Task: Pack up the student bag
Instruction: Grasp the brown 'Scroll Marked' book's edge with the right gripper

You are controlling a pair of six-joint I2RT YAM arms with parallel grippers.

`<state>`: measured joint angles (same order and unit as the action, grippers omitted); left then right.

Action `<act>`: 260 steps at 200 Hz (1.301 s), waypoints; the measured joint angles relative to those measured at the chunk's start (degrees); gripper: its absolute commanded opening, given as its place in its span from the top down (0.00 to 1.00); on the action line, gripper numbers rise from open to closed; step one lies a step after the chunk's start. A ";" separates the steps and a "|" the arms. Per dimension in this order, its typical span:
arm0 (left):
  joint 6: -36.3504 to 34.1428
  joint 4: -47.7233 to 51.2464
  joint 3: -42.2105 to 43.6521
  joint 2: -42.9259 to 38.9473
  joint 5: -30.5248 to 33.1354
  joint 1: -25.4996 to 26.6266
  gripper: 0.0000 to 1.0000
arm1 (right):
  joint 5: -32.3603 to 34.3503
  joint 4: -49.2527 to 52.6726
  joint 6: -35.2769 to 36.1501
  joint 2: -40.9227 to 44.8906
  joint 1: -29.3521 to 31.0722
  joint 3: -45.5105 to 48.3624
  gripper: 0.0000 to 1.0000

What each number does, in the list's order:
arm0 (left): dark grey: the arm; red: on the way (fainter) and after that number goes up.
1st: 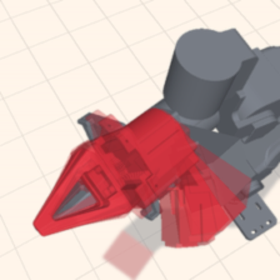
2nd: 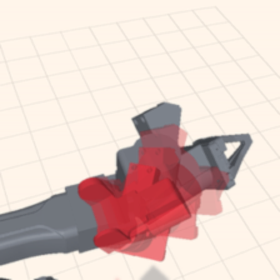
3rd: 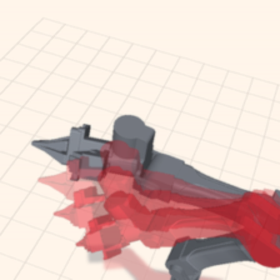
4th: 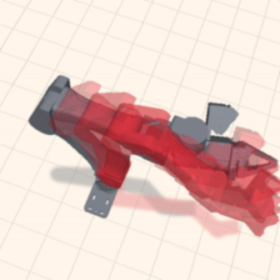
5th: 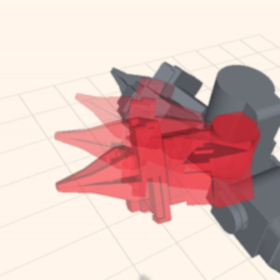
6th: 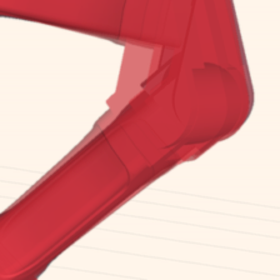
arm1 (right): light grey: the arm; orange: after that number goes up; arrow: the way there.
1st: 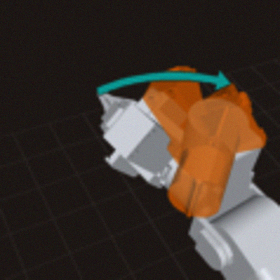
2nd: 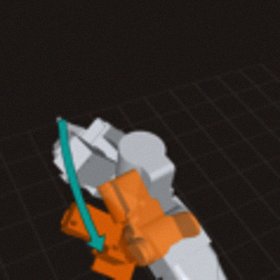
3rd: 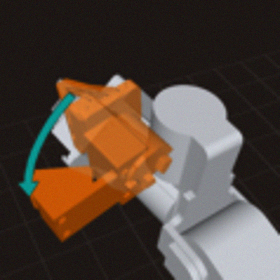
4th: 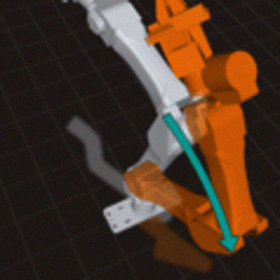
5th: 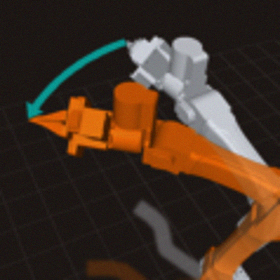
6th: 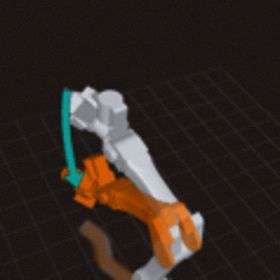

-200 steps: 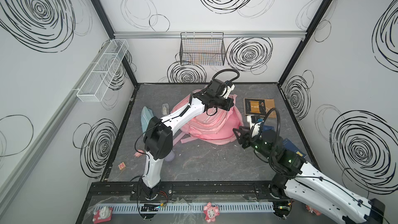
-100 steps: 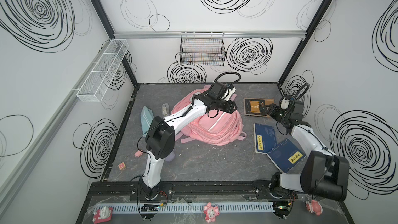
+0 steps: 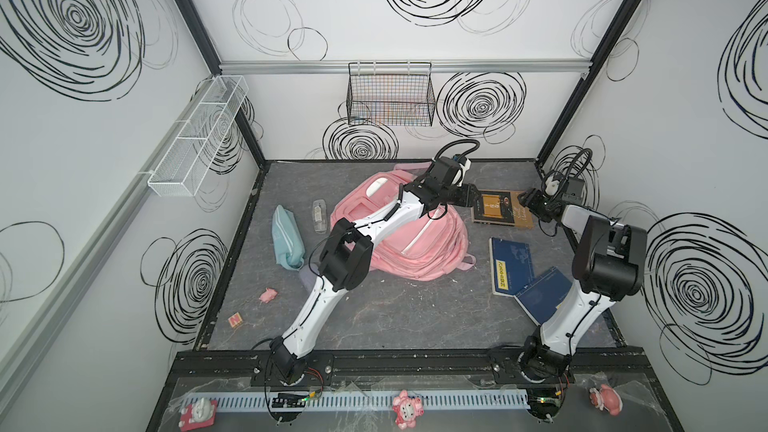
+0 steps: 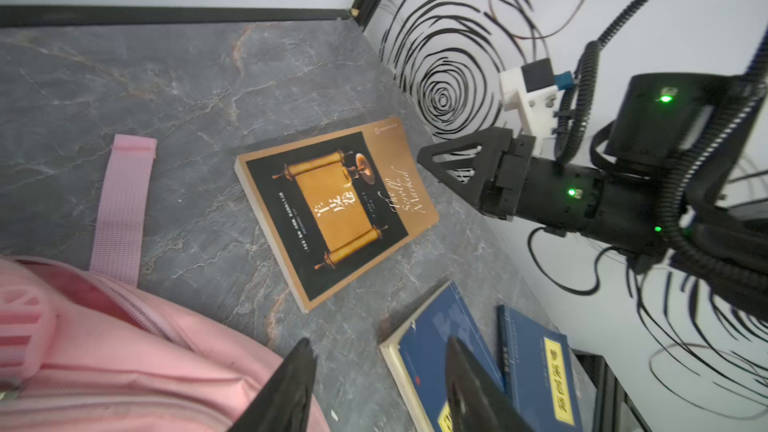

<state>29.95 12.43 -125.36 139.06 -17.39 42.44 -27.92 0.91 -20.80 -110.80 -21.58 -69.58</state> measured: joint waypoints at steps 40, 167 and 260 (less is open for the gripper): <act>4.00 -2.60 -5.31 10.47 1.46 0.00 0.47 | 2.16 1.79 1.68 -8.15 -0.96 -5.95 0.32; 7.02 -4.98 -14.45 19.80 2.78 0.37 0.46 | -5.60 -5.01 1.09 -4.61 2.23 2.80 0.37; 6.51 -5.35 -15.96 21.44 4.37 -0.11 0.46 | -20.85 -19.56 -9.49 -2.75 -1.95 13.44 0.61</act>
<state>36.47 7.07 -141.32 160.51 -13.02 42.33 -48.77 -18.65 -30.28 -113.56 -23.53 -56.14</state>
